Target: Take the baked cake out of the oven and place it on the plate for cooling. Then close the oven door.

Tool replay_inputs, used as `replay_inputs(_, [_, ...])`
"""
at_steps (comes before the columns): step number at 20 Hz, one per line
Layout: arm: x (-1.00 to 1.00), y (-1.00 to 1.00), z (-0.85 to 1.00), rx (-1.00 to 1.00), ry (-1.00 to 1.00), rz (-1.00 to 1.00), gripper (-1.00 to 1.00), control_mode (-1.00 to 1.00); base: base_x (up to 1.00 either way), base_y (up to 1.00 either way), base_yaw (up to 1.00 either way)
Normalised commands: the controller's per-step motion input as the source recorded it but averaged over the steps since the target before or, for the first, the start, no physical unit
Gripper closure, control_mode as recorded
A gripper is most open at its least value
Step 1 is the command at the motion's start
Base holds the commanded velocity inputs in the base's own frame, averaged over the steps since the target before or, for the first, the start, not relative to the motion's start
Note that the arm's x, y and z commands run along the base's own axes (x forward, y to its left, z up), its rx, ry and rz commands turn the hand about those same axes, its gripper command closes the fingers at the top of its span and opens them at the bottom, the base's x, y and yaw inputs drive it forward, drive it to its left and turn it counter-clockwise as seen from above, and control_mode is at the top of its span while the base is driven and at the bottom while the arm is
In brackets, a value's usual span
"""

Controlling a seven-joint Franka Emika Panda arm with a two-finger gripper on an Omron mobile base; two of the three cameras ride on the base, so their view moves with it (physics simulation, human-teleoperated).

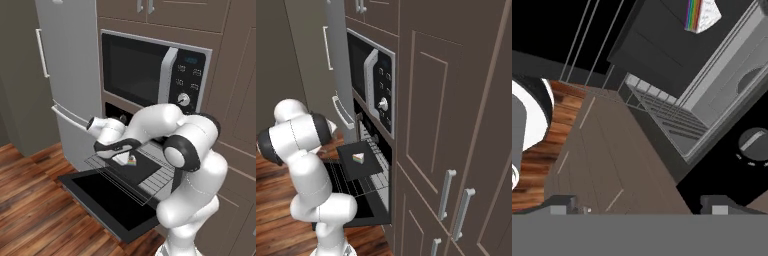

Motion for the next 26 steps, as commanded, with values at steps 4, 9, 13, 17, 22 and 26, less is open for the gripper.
replay_inputs(4, [0.10,0.00,-0.25,0.11,0.00,0.00,-1.00,-1.00,0.00,0.00,0.00])
replay_inputs(9, [0.39,0.00,-0.23,0.08,0.05,0.00,-1.00,-1.00,0.00,0.00,0.00])
replay_inputs(13, [0.52,0.00,-0.23,0.04,0.06,0.00,-1.00,-1.00,0.00,0.00,0.00])
replay_inputs(17, [0.52,0.01,-0.36,0.00,0.09,0.01,-1.00,-1.00,0.00,0.00,0.00])
replay_inputs(22, [0.50,0.12,-0.42,0.00,0.14,0.03,-1.00,-1.00,0.00,0.00,0.00])
replay_inputs(26, [0.56,0.12,-0.39,0.00,0.16,0.04,-1.00,-1.00,0.00,0.00,0.00])
